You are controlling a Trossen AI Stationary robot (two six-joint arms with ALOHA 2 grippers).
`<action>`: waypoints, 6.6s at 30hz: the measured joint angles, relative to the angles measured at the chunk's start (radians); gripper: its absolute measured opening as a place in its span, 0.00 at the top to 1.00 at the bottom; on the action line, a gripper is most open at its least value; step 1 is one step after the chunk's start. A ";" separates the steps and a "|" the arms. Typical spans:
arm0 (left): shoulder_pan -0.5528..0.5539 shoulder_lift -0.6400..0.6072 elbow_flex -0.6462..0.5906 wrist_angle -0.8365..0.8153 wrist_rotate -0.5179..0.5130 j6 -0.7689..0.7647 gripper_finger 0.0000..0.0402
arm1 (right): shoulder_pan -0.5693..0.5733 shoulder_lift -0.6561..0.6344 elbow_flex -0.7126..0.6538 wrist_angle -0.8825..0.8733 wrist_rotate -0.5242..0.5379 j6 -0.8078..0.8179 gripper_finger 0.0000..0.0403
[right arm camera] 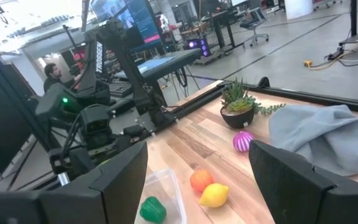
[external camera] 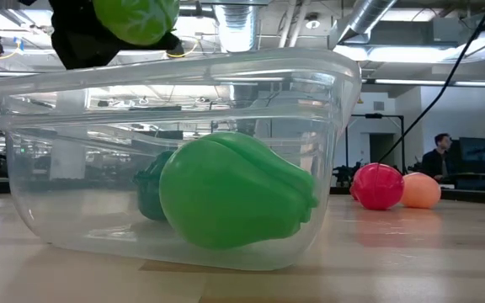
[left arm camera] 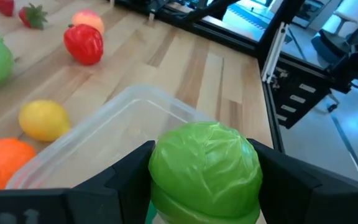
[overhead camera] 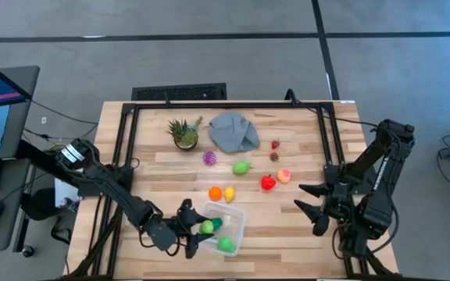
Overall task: Pick and placing Produce into tupperware
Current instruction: Put the cabbage into the transparent bin, then put the apple into the transparent bin
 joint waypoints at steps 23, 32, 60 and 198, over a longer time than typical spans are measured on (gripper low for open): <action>0.004 -0.001 0.000 -0.038 0.085 -0.048 0.45 | 0.000 0.000 0.000 -0.015 0.000 -0.008 0.24; 0.015 0.011 0.070 -0.183 0.130 -0.036 0.45 | -0.002 0.000 0.000 -0.012 0.002 -0.008 0.24; 0.041 0.122 0.179 -0.365 0.247 -0.008 0.43 | 0.006 0.000 0.000 0.019 0.004 -0.009 0.24; -0.074 -0.819 0.117 -1.874 -0.624 -0.572 0.40 | -0.872 0.137 0.001 0.343 -1.151 -0.019 0.24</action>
